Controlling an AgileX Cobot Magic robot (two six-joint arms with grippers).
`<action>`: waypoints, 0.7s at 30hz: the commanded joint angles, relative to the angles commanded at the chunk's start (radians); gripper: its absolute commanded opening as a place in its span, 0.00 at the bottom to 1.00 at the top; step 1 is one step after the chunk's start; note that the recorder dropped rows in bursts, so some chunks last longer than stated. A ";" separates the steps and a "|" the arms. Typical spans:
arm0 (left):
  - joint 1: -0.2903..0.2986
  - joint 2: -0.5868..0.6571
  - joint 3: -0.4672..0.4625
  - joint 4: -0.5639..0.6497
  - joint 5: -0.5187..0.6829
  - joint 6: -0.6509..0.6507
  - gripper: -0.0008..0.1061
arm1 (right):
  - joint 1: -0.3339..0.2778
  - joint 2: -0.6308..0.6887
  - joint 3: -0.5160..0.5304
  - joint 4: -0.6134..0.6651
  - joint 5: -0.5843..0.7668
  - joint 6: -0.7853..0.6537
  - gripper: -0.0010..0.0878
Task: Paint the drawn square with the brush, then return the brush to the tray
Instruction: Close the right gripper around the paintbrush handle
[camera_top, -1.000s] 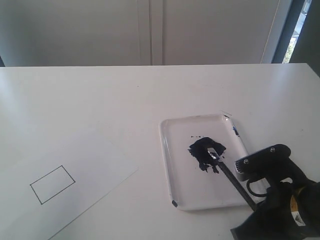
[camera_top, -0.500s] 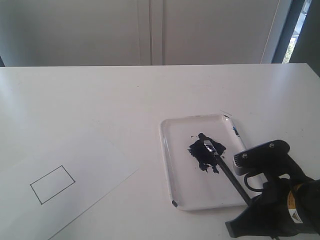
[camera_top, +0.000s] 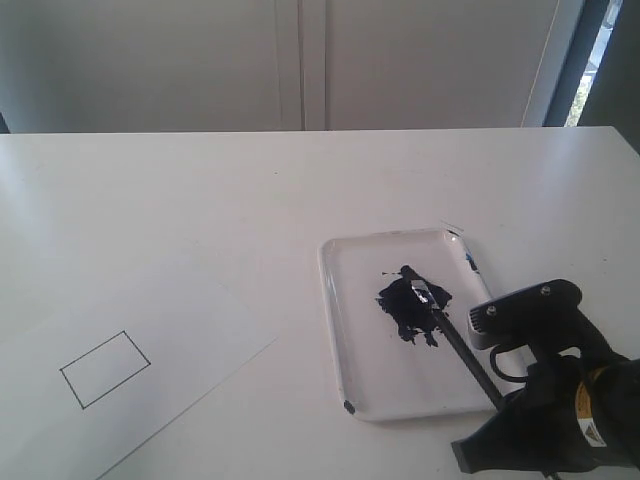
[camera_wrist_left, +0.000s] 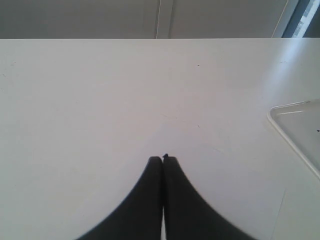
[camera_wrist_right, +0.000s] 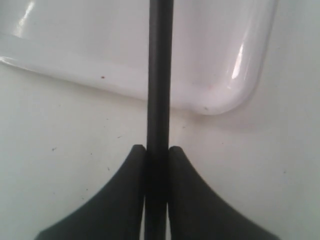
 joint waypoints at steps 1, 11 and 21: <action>0.000 0.000 0.000 0.000 0.000 0.000 0.01 | 0.000 0.000 0.003 -0.002 -0.002 0.011 0.01; 0.000 0.000 0.000 0.000 0.000 0.000 0.01 | 0.000 0.111 0.003 -0.002 -0.064 0.034 0.01; 0.000 0.000 0.000 0.000 0.000 0.000 0.01 | 0.000 0.180 0.003 -0.002 -0.125 0.036 0.01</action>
